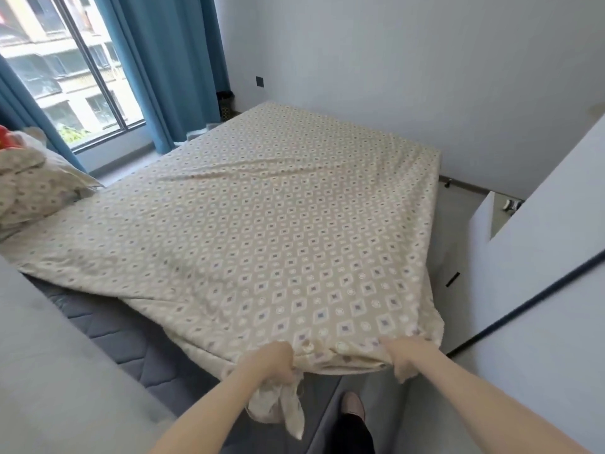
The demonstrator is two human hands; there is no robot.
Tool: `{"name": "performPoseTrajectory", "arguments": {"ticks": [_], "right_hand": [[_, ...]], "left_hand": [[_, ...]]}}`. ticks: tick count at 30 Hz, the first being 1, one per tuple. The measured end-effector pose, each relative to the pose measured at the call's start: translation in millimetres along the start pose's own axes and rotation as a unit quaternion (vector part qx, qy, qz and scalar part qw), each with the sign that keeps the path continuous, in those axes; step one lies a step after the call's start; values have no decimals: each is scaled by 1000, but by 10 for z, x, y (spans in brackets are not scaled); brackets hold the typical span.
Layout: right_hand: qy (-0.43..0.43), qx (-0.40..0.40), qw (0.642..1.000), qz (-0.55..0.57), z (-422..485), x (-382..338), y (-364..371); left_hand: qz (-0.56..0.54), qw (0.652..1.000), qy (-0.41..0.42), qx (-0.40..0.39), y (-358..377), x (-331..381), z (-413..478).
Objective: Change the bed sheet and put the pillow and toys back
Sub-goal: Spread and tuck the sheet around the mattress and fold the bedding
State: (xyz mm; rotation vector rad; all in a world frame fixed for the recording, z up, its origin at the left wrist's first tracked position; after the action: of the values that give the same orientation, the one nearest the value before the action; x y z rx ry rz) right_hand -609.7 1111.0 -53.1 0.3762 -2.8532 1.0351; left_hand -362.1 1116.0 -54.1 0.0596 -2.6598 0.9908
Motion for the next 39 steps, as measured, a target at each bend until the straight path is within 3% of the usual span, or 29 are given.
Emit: {"name": "performPoseTrajectory", "arguments": {"ticks": [4, 15, 25, 31, 39], "right_hand": [[13, 70, 997, -37, -8, -32, -228], [12, 70, 994, -81, 261, -71, -32], [6, -31, 993, -115, 1127, -174, 1008], [-30, -75, 995, -57, 1766, -298, 1578], [-47, -116, 991, -38, 2499, -504, 2103]], "left_hand": [[-6, 999, 0, 48, -180, 36, -19], [21, 999, 1, -28, 103, 70, 111], [179, 978, 30, -108, 1149, -18, 848], [257, 953, 34, -158, 1783, -139, 1339], [239, 951, 46, -193, 2223, -231, 1823]]}}
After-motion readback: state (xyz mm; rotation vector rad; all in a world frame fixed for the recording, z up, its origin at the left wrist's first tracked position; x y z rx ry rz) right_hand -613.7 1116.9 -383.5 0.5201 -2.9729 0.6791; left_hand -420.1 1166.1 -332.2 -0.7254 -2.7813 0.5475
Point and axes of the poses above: each hand's wrist, its own z-axis towards the middle knuckle, its own y-axis out of the palm, x = y × z, the point moved 10 cm from there along z, towards the middle knuckle, and after that the axes turned 4 degrees about -z, right-handed, at the moved point
